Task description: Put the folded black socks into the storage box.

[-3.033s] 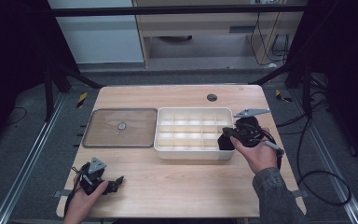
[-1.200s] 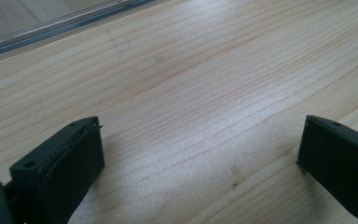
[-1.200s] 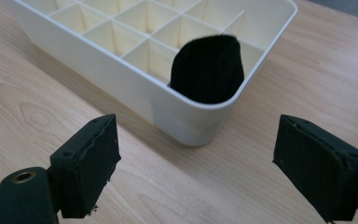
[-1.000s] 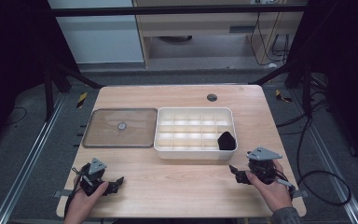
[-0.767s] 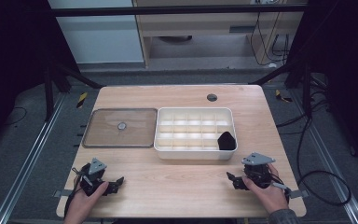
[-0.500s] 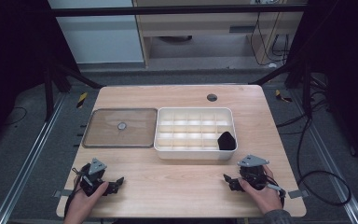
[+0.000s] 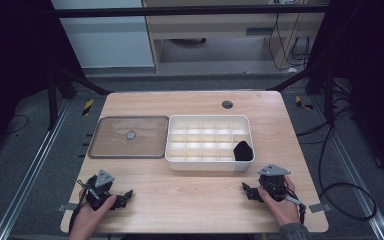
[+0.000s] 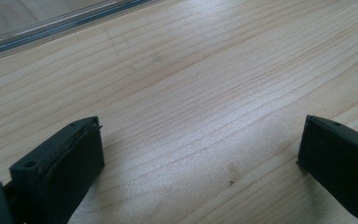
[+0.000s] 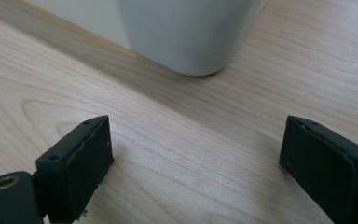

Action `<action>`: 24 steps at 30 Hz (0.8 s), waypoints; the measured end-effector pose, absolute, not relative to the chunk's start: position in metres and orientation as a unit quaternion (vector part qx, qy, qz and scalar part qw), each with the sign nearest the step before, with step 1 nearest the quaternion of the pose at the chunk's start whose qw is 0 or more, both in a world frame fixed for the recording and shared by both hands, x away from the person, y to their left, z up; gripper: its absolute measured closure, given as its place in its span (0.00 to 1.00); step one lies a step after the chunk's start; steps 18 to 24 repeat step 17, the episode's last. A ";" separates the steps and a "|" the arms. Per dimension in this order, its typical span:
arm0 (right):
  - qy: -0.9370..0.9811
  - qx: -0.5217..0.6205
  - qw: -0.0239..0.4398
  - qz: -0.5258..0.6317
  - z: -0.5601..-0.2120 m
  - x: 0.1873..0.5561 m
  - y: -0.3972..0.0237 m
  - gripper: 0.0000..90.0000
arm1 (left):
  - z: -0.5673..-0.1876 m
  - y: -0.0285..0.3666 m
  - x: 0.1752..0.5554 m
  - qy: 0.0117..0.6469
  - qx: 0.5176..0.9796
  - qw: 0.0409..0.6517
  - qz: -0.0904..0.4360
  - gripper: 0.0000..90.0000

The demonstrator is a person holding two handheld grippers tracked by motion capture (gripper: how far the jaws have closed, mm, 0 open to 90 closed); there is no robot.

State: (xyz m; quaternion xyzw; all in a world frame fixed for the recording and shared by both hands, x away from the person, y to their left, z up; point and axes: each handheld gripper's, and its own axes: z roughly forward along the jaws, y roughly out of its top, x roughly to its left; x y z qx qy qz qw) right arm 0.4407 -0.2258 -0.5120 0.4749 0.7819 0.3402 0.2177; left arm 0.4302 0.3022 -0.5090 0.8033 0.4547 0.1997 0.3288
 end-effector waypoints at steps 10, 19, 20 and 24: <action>0.773 0.497 0.217 0.330 -0.513 0.444 -0.220 0.01 | -0.509 0.302 0.431 0.462 0.799 0.328 0.203 0.00; 0.770 0.504 0.218 0.327 -0.513 0.444 -0.217 0.01 | -0.509 0.302 0.436 0.486 0.785 0.322 0.211 0.00; 0.770 0.504 0.218 0.327 -0.513 0.444 -0.217 0.01 | -0.509 0.302 0.436 0.486 0.785 0.322 0.211 0.00; 0.770 0.504 0.218 0.327 -0.513 0.444 -0.217 0.01 | -0.509 0.302 0.436 0.486 0.785 0.322 0.211 0.00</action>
